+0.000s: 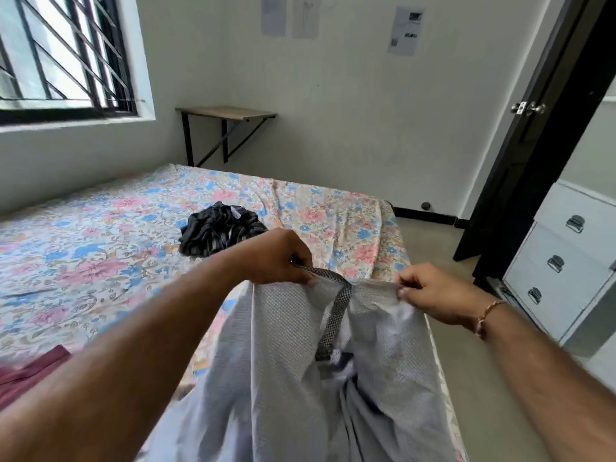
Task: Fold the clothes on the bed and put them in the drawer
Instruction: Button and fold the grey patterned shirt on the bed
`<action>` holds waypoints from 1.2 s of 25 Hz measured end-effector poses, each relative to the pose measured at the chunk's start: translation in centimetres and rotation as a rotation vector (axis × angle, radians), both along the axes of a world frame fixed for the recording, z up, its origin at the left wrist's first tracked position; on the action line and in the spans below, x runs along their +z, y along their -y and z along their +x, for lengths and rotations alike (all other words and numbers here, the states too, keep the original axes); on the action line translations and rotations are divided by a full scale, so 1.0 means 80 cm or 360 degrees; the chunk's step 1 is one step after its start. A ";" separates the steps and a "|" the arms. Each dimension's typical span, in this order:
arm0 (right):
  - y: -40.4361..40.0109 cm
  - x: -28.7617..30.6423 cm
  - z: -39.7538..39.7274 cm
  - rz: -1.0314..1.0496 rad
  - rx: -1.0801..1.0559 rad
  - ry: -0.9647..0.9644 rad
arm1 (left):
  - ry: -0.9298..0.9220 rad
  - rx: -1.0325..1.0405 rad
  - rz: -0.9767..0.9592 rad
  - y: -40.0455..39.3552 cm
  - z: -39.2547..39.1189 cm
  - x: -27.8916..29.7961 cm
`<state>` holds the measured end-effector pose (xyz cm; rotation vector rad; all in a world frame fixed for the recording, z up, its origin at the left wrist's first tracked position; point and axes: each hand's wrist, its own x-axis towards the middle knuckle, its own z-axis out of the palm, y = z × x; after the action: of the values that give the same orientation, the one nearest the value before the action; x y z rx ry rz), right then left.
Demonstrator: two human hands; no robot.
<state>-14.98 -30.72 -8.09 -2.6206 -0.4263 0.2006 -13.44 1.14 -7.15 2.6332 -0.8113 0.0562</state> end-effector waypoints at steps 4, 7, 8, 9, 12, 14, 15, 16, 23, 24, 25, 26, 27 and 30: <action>-0.005 0.043 0.024 0.1153 -0.0391 0.0352 | 0.0415 0.0329 -0.0240 -0.009 0.029 0.042; -0.026 0.077 0.021 0.1830 -0.0427 0.0854 | 0.1294 0.0612 -0.0532 0.010 0.023 0.052; -0.029 0.081 0.015 0.1975 -0.0364 0.0847 | 0.1389 0.0583 -0.0646 0.015 0.014 0.051; -0.027 0.076 0.008 0.2055 -0.0272 0.0746 | 0.1396 0.0570 -0.0673 0.018 0.001 0.045; 0.002 0.028 -0.023 0.1471 -0.0016 0.0256 | 0.1233 0.0763 -0.0133 0.009 -0.052 -0.009; 0.024 -0.024 -0.053 0.0437 0.0033 0.0165 | 0.0993 0.0814 0.0025 0.016 -0.114 -0.061; 0.030 -0.053 -0.073 0.0125 0.0022 0.0166 | 0.0834 0.0781 -0.0030 0.026 -0.149 -0.085; 0.032 -0.079 -0.098 0.0077 0.0003 0.0129 | 0.0658 0.0745 -0.0157 0.039 -0.186 -0.107; 0.007 -0.178 -0.236 0.1032 -0.0504 -0.0124 | -0.0321 0.0998 -0.1248 0.099 -0.281 -0.197; 0.007 -0.182 -0.243 0.1025 -0.0562 -0.0121 | -0.0349 0.1001 -0.1227 0.100 -0.281 -0.202; 0.009 -0.184 -0.245 0.0968 -0.0595 -0.0098 | -0.0361 0.0977 -0.1154 0.100 -0.280 -0.205; 0.012 -0.182 -0.244 0.0909 -0.0636 -0.0069 | -0.0357 0.0956 -0.1055 0.101 -0.277 -0.207; 0.017 -0.180 -0.240 0.0897 -0.0704 -0.0043 | -0.0333 0.0953 -0.0958 0.101 -0.273 -0.210; 0.022 -0.173 -0.237 0.1182 -0.0908 -0.0080 | -0.0337 0.0972 -0.0798 0.103 -0.267 -0.215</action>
<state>-33.91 -32.49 -21.92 -1.8931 0.2424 -0.0755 -34.77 -7.11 -24.32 2.2514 0.0944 0.1230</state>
